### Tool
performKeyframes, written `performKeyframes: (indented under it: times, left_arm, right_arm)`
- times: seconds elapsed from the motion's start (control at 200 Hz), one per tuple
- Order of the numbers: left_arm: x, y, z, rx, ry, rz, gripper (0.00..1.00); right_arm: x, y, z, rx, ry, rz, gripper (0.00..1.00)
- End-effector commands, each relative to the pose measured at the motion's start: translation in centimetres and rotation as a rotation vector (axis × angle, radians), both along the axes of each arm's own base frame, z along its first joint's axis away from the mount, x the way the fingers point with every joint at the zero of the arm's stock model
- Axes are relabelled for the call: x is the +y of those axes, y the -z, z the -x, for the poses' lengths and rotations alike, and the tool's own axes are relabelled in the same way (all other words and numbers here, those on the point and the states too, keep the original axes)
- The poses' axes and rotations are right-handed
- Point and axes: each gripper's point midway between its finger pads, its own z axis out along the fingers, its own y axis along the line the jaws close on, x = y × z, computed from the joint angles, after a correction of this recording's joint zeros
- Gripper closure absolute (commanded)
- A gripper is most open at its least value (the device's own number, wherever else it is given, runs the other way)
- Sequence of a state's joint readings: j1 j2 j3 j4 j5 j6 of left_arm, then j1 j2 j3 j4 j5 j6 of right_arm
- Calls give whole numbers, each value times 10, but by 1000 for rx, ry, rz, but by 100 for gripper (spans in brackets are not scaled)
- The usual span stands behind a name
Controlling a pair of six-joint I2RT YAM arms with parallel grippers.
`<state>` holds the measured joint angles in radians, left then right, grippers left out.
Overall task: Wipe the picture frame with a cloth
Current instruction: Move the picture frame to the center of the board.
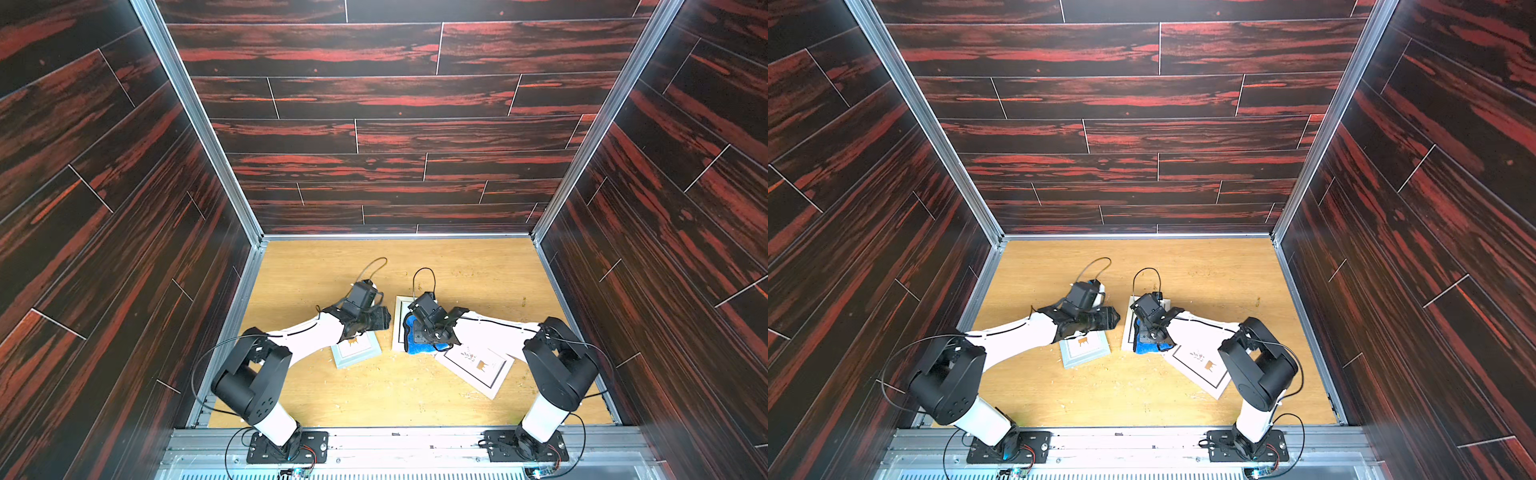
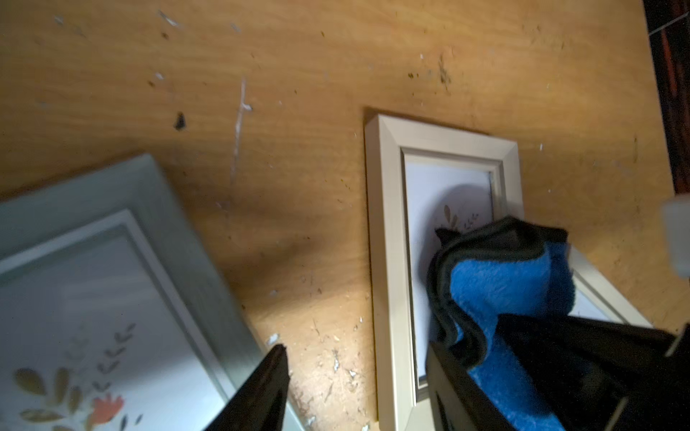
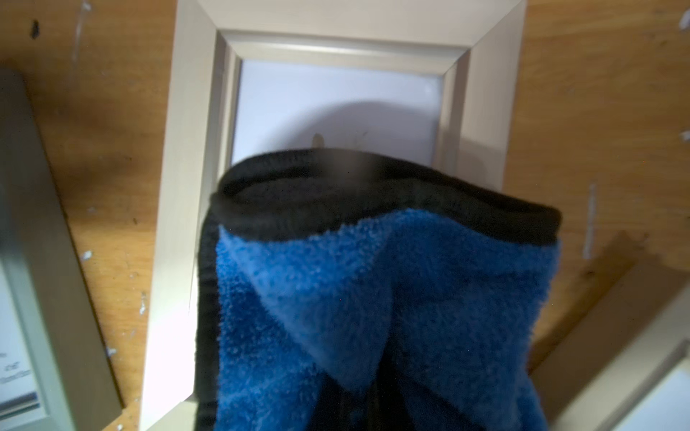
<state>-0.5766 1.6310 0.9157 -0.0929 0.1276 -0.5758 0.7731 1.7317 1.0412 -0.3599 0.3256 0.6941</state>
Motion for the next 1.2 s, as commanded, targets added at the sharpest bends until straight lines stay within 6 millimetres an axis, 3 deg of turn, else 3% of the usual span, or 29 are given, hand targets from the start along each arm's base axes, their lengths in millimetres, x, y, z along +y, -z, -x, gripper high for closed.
performKeyframes:
  times: [0.0,0.15,0.301,0.321,0.416,0.681,0.872,0.907,1.197]
  left_arm:
    - [-13,1,4,26,26,1,39]
    - [-31,11,11,52,61,-1,42]
    - [-41,18,14,67,86,-12,44]
    - [-41,28,15,90,87,-30,45]
    - [-39,38,18,110,90,-63,47]
    - [-16,58,26,134,71,-187,60]
    - [11,68,39,140,7,-243,72]
    - [16,60,41,120,-11,-234,74]
    - [52,72,80,168,-100,-233,80]
  right_arm:
    - [-13,-27,-28,-60,32,-41,100]
    - [-16,-34,-47,-83,35,-71,100]
    - [-16,-21,-45,-61,28,-65,100]
    - [-16,-20,-45,-58,29,-66,100]
    - [-15,-15,-41,-47,25,-79,100]
    - [-6,-9,-35,-26,-4,-115,100]
    - [12,-13,-27,-22,-60,-138,100]
    - [17,-13,-24,-19,-74,-141,100]
    - [56,6,30,85,-192,-160,100]
